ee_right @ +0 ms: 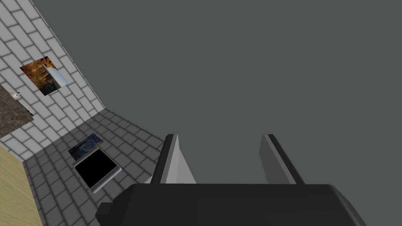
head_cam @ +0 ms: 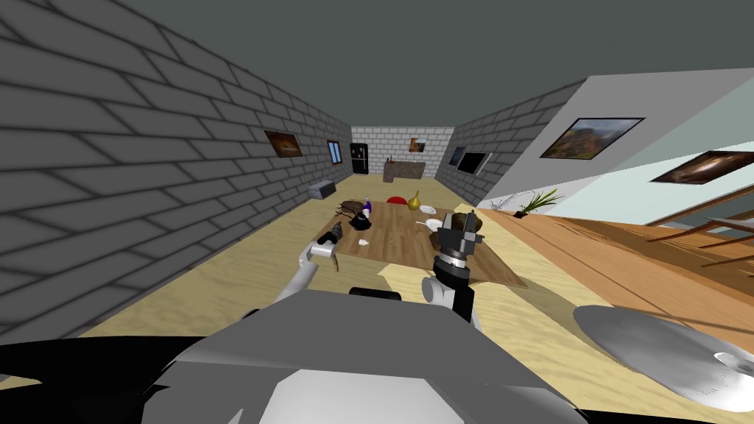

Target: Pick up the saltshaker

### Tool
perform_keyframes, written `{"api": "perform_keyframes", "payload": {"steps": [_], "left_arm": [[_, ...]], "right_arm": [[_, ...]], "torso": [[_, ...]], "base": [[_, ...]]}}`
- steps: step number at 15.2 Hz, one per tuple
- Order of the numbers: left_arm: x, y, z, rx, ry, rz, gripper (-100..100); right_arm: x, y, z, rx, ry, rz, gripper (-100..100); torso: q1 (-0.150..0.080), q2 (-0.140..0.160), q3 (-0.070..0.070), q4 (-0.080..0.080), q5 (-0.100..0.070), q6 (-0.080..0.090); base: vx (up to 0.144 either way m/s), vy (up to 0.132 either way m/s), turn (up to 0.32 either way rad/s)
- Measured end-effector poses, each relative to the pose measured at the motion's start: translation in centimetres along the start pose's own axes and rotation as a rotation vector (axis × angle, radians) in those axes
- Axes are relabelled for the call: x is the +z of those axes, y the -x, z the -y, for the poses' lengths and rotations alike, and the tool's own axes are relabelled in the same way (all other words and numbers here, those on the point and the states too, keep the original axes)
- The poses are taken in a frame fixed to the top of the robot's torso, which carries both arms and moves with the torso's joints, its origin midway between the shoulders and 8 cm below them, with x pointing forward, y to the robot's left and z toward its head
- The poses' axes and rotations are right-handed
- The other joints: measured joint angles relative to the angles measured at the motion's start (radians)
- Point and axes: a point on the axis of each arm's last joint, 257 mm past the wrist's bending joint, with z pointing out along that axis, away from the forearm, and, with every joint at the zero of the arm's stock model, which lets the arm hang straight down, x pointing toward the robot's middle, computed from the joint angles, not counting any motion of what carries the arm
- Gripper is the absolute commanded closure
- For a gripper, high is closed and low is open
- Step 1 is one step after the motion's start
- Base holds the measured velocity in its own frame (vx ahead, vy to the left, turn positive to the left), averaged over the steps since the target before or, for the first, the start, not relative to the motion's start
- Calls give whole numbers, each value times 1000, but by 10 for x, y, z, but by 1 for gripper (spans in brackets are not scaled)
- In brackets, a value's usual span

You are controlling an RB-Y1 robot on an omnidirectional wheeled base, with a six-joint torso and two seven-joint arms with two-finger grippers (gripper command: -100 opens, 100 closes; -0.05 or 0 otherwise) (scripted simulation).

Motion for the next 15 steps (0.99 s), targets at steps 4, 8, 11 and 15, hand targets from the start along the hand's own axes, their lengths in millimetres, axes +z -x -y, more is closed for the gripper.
{"api": "perform_keyframes", "payload": {"steps": [4,8,11,15], "left_arm": [[10,-5,-22,-25,85,10,-100],[16,-10,-42,-48,169,20,-100],[17,-15,-56,-63,231,28,-100],[22,-25,-77,-84,323,36,-100]], "right_arm": [[0,0,0,0,0,0,0],[0,0,0,0,0,0,0],[0,0,0,0,0,0,0],[0,0,0,0,0,0,0]], "torso": [[0,0,0,0,0,0],[0,0,0,0,0,0],[0,0,0,0,0,0],[0,0,0,0,0,0]], "base": [[24,-16,-36],[23,-15,-22],[24,-15,-43],[28,-15,-33]]}}
